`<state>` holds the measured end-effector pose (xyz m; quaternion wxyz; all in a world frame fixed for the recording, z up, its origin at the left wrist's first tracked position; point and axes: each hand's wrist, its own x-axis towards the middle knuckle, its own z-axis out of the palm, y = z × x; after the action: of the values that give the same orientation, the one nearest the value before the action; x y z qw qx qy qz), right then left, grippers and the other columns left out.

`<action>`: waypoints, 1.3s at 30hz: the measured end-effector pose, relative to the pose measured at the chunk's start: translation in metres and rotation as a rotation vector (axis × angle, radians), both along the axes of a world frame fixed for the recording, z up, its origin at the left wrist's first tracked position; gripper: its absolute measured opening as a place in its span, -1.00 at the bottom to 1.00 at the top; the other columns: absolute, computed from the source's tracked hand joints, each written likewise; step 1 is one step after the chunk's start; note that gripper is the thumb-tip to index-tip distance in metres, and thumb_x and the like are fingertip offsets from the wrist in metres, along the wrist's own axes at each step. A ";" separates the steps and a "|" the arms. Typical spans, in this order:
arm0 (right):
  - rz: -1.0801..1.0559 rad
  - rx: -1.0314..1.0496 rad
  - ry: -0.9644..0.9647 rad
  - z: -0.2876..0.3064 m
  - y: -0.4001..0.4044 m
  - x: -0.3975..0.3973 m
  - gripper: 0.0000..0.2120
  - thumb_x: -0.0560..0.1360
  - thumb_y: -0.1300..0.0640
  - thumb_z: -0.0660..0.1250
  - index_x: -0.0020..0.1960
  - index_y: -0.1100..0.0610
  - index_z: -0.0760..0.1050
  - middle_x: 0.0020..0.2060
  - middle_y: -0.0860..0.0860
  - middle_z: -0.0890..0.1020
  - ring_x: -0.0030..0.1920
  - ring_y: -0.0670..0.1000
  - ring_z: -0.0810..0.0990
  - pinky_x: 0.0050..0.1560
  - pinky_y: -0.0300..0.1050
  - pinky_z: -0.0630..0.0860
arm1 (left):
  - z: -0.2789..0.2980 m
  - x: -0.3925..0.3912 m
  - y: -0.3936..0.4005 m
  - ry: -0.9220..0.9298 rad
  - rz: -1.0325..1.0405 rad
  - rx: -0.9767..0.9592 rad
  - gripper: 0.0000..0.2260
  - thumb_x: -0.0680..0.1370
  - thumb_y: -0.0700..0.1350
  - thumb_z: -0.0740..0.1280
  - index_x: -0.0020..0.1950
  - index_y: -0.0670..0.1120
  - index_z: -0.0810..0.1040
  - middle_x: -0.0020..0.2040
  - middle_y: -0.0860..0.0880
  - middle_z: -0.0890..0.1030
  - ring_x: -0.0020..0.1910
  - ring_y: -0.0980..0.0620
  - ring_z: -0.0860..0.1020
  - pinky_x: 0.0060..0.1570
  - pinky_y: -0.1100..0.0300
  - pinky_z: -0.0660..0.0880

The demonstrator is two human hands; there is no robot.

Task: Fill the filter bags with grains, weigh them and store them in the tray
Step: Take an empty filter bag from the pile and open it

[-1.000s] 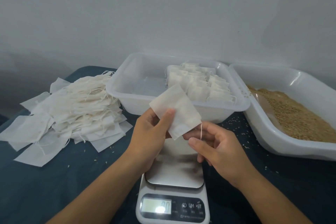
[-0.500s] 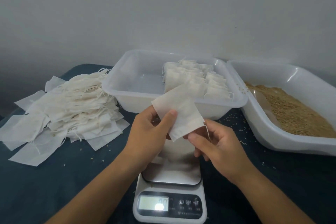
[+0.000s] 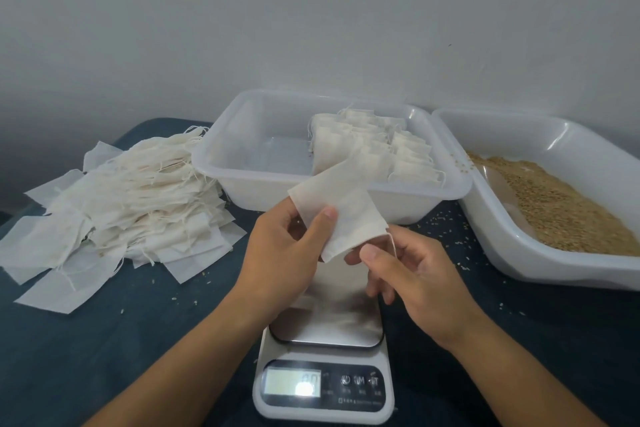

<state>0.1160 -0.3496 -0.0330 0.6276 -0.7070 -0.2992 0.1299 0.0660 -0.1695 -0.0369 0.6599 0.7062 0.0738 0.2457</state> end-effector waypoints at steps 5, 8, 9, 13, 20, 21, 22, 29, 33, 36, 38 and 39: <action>-0.052 0.023 0.002 -0.001 0.001 0.001 -0.81 0.54 0.05 0.34 0.01 0.12 0.68 -0.17 0.06 0.74 -0.40 -0.03 0.58 -0.40 -0.23 0.47 | -0.001 -0.001 -0.002 0.019 -0.010 0.050 -0.88 0.55 0.07 0.37 -0.08 0.11 0.69 -0.25 0.02 0.70 -0.32 0.09 0.63 -0.31 0.24 0.54; -0.024 0.011 0.011 0.000 0.000 0.002 -0.77 0.58 0.02 0.37 0.03 0.17 0.67 -0.14 0.06 0.74 -0.38 -0.03 0.59 -0.39 -0.22 0.48 | 0.000 -0.001 -0.001 -0.007 -0.006 0.049 -0.90 0.57 0.04 0.38 -0.06 0.12 0.70 -0.20 0.07 0.72 -0.27 0.14 0.65 -0.31 0.30 0.53; -0.037 0.010 0.004 0.000 0.001 0.001 -0.77 0.59 0.01 0.39 0.00 0.18 0.67 -0.15 0.05 0.74 -0.39 -0.05 0.58 -0.39 -0.23 0.48 | 0.000 -0.001 -0.001 -0.012 -0.002 0.050 -0.90 0.58 0.02 0.38 -0.06 0.11 0.70 -0.21 0.07 0.72 -0.29 0.16 0.64 -0.32 0.31 0.52; -0.112 0.033 -0.016 -0.001 0.004 0.000 -0.76 0.55 0.02 0.35 -0.12 0.19 0.65 -0.23 0.02 0.73 -0.43 -0.08 0.56 -0.41 -0.27 0.45 | -0.002 -0.001 -0.001 0.025 -0.033 0.016 -0.89 0.56 0.03 0.40 0.03 0.07 0.67 -0.19 0.07 0.71 -0.27 0.17 0.64 -0.33 0.34 0.52; -0.162 0.023 -0.063 0.001 0.001 0.002 -0.78 0.64 0.18 0.35 -0.17 0.13 0.65 -0.33 -0.08 0.68 -0.45 -0.12 0.55 -0.39 -0.32 0.45 | 0.007 -0.008 0.009 -0.118 0.305 0.266 -0.49 0.49 0.10 0.46 0.39 0.21 0.37 0.15 0.17 0.52 0.09 0.14 0.58 -0.01 0.34 0.53; -0.160 0.014 -0.078 0.001 0.001 0.002 -0.78 0.64 0.19 0.35 -0.16 0.13 0.65 -0.35 -0.10 0.68 -0.45 -0.14 0.54 -0.38 -0.34 0.45 | 0.007 -0.010 0.008 -0.177 0.277 0.398 -0.58 0.51 0.08 0.45 0.34 0.16 0.44 0.10 0.16 0.54 0.07 0.11 0.58 -0.02 0.37 0.50; -0.153 0.007 -0.094 0.001 0.001 0.002 -0.78 0.64 0.18 0.35 -0.16 0.12 0.64 -0.38 -0.13 0.66 -0.46 -0.16 0.54 -0.37 -0.35 0.45 | 0.007 -0.012 0.007 -0.223 0.204 0.500 -0.67 0.52 0.07 0.44 0.26 0.12 0.50 0.05 0.17 0.57 0.03 0.10 0.59 -0.04 0.38 0.49; -0.130 -0.036 -0.168 0.004 0.001 -0.001 -0.80 0.63 0.13 0.35 -0.16 0.08 0.63 -0.41 -0.16 0.62 -0.44 -0.14 0.56 -0.33 -0.34 0.46 | 0.005 -0.016 -0.006 -0.128 -0.125 0.591 -0.89 0.59 -0.01 0.46 0.09 0.05 0.65 -0.08 0.17 0.69 -0.03 0.09 0.67 -0.09 0.25 0.58; -0.134 -0.057 -0.200 0.005 0.002 -0.003 -0.79 0.64 0.16 0.34 -0.15 0.02 0.61 -0.40 -0.20 0.63 -0.45 -0.15 0.56 -0.35 -0.38 0.45 | 0.007 -0.017 -0.006 -0.109 -0.172 0.459 -0.96 0.61 -0.07 0.43 0.05 0.05 0.67 -0.10 0.18 0.72 -0.05 0.12 0.71 -0.08 0.28 0.60; -0.145 -0.089 -0.227 0.004 0.002 -0.003 -0.80 0.65 0.13 0.33 -0.14 0.06 0.60 -0.39 -0.21 0.63 -0.44 -0.15 0.58 -0.33 -0.39 0.45 | 0.008 -0.018 -0.008 -0.094 -0.175 0.410 -0.96 0.61 -0.07 0.43 0.01 0.07 0.67 -0.12 0.17 0.73 -0.08 0.11 0.71 -0.08 0.26 0.61; -0.145 -0.103 -0.243 0.004 0.001 -0.004 -0.80 0.64 0.08 0.31 -0.13 0.09 0.60 -0.37 -0.21 0.63 -0.42 -0.14 0.59 -0.32 -0.38 0.46 | 0.009 -0.018 -0.009 -0.080 -0.173 0.393 -0.94 0.61 -0.08 0.42 -0.02 0.08 0.66 -0.13 0.16 0.73 -0.10 0.09 0.71 -0.10 0.29 0.59; -0.143 -0.107 -0.252 0.004 0.001 -0.005 -0.79 0.64 0.04 0.30 -0.11 0.10 0.60 -0.35 -0.20 0.64 -0.40 -0.13 0.61 -0.31 -0.37 0.47 | 0.008 -0.018 -0.009 -0.071 -0.171 0.381 -0.92 0.61 -0.09 0.41 -0.04 0.09 0.65 -0.14 0.15 0.73 -0.11 0.08 0.71 -0.10 0.31 0.58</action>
<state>0.1112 -0.3488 -0.0286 0.5541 -0.7697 -0.3168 0.0108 0.0484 -0.1783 -0.0285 0.5351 0.8128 -0.0576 0.2229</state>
